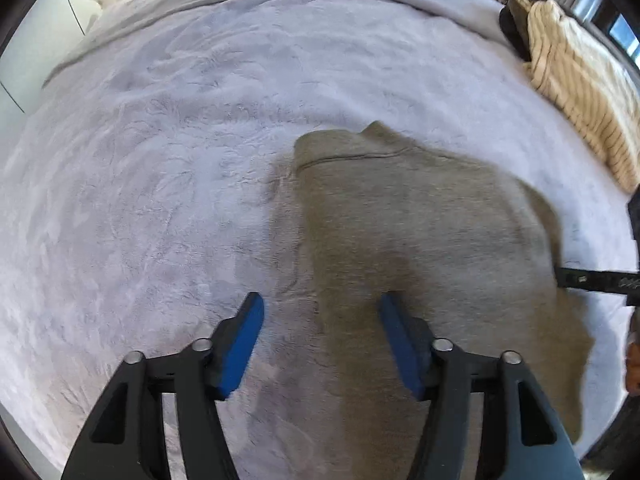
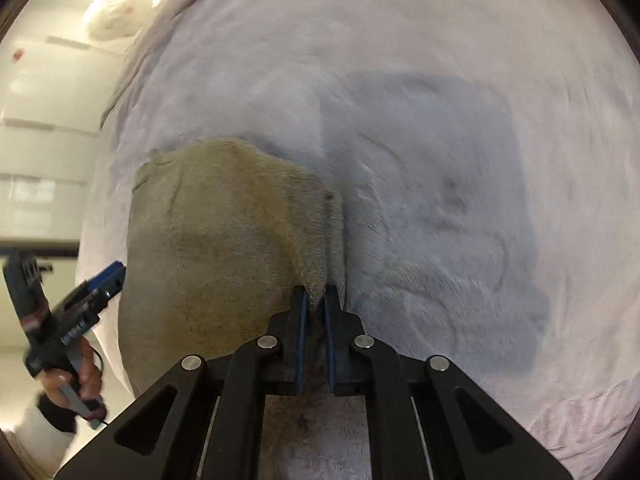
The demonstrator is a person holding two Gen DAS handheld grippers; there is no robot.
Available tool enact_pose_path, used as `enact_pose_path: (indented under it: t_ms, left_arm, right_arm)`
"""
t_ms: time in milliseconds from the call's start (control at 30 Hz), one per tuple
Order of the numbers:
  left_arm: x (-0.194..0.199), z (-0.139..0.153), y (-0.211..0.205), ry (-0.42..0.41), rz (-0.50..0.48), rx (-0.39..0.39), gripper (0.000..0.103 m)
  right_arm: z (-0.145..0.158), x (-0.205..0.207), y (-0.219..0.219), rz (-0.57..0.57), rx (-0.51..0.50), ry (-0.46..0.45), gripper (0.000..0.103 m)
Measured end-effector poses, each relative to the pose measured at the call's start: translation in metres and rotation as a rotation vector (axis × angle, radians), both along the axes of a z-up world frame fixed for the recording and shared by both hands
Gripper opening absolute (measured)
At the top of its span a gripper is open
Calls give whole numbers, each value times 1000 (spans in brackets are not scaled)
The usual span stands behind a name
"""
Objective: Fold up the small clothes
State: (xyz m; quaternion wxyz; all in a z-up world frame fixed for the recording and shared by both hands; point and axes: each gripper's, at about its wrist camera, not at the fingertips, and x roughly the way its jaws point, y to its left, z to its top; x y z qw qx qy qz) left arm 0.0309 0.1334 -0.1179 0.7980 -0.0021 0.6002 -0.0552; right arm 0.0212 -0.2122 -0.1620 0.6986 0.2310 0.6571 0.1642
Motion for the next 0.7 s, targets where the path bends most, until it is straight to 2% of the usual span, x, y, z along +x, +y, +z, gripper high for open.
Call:
enact_pose_path:
  t_ms: [167, 400, 533, 700]
  left_arm:
    - [-7, 16, 11, 23, 3, 0, 63]
    - [-45, 31, 8, 80, -26, -52, 63]
    - [-66, 25, 0, 128, -26, -57, 63]
    - [-80, 22, 2, 160, -10, -77, 63]
  right_arm:
    - [29, -16, -4, 9, -26, -24, 9]
    - [74, -55, 25, 63, 25, -63, 9]
    - [77, -79, 44, 98, 51, -18, 9]
    - [53, -110, 62, 157, -60, 85, 9]
